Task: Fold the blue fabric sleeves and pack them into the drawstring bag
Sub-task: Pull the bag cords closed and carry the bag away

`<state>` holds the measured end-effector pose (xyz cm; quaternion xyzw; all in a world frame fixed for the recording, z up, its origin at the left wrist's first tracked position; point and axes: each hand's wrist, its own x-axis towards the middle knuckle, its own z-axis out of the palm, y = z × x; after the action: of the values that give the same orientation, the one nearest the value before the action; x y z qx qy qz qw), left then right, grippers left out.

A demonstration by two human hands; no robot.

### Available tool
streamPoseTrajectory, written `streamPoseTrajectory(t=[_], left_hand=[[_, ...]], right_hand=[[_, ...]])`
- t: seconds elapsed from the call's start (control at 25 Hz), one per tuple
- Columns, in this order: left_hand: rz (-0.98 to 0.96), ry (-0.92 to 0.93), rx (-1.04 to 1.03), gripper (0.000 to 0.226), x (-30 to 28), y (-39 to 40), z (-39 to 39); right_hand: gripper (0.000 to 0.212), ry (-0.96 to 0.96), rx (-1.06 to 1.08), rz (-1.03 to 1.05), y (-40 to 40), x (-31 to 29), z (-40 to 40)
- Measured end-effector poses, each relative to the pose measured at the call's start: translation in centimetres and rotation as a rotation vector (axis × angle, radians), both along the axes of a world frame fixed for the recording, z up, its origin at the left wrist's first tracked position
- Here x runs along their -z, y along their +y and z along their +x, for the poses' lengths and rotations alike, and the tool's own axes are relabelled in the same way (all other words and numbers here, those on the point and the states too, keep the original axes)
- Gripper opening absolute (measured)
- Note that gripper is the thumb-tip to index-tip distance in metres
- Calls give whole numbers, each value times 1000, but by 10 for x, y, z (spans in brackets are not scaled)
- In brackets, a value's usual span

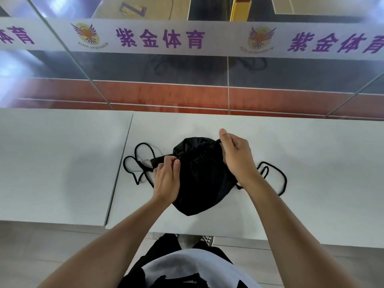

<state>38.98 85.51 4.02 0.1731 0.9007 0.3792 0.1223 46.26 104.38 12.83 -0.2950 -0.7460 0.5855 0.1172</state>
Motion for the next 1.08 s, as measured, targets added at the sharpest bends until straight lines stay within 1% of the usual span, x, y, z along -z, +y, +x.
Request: streamPoseTrajectory(t=[0.08,0.12,0.24,0.28,0.36,0.44,0.52,0.6,0.68,0.72,0.76,0.84,0.88,0.92,0.96,1.0,1.04,1.08], left_hand=[[28,-82,-44,35,-11,9,0],[34,-75,-69,42,-21,9,-7],[-18,170,-85,52,-59,-9,-53],[-11,217,-88,54,-70,-17,-74],[-20,254,-83,55,-85,-26,-103],[-53,241,-66,54,-86,-19,-112],[-48,142,-92,50,-81,-6,-111],[-36,36,-66,37,-75,4,-109],[-94,51,35,21,-67,7,-105],[-149,82,82,16,-63,8,-103],[-201,117,105,12,-58,9,-100],[-274,134,69,10,-51,12,-96],[-303,120,19,15,-50,14,-94],[-321,113,-44,24,-52,15,-91],[-306,127,-102,32,-54,14,-86],[-252,166,-138,33,-59,10,-76],[-171,195,-148,28,-59,5,-64],[-107,174,-139,21,-59,1,-51]], right_hand=[[56,-2,10,9,4,-8,1],[56,-8,21,54,11,-11,4],[55,-64,52,247,47,-20,18],[55,-81,92,277,62,-20,23],[55,-133,154,280,82,-17,29],[54,-183,174,280,88,-11,25],[53,-217,192,296,86,-3,15],[47,-234,218,275,85,3,4],[26,-273,199,252,82,11,-4],[17,-306,155,291,78,16,-4],[17,-322,91,340,72,20,-3],[30,-249,-63,354,55,27,2],[42,-217,-156,329,46,28,3],[57,-226,-264,307,38,27,3],[72,-274,-374,305,32,28,3],[83,-320,-459,325,27,31,3],[90,-344,-498,384,24,36,5],[92,-339,-474,452,23,43,7]])
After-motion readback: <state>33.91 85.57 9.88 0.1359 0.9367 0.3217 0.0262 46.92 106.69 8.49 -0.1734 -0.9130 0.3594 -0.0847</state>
